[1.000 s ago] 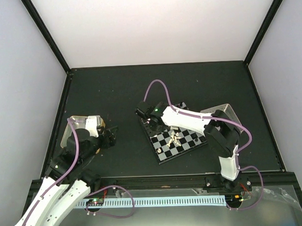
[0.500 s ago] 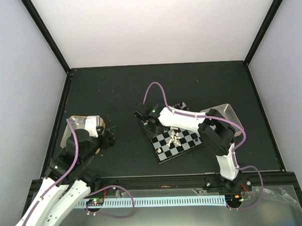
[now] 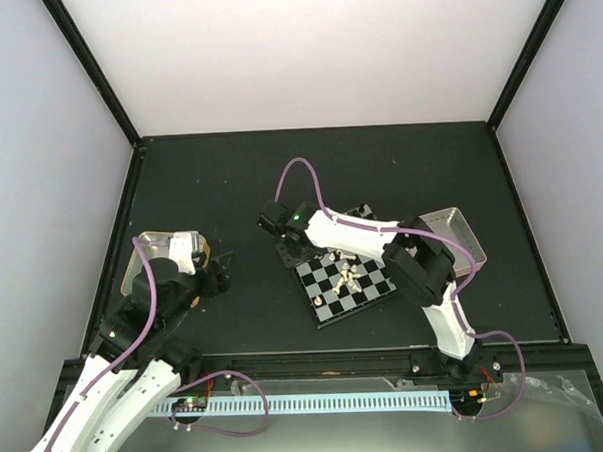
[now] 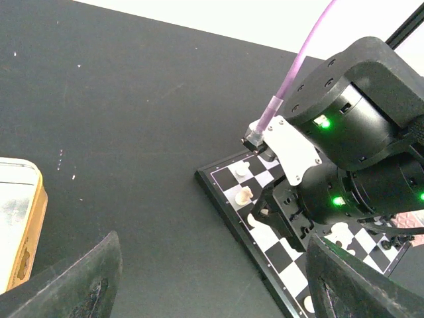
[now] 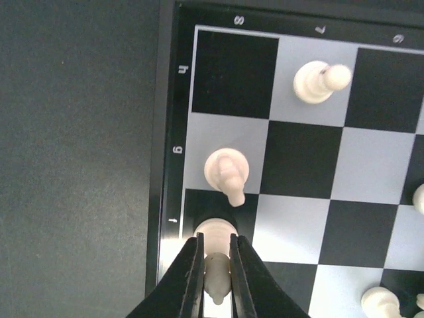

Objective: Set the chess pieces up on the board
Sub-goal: Adjust the chess piece on the chessboard.

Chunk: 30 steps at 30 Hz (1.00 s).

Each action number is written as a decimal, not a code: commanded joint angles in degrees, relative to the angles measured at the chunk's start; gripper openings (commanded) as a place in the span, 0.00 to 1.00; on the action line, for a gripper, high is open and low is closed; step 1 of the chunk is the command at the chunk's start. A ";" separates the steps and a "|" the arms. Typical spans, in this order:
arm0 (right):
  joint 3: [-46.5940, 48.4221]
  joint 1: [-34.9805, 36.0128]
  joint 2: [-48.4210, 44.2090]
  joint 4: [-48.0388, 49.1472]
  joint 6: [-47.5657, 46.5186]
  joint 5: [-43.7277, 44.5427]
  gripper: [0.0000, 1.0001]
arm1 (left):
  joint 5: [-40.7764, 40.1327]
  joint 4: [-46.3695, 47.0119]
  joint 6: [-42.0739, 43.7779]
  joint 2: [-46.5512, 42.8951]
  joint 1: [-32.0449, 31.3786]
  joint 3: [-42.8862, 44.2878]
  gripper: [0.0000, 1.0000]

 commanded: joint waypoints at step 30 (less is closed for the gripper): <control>-11.82 -7.11 -15.99 10.40 5.50 10.35 0.32 | -1.05 0.04 0.22 1.25 0.29 -0.01 0.77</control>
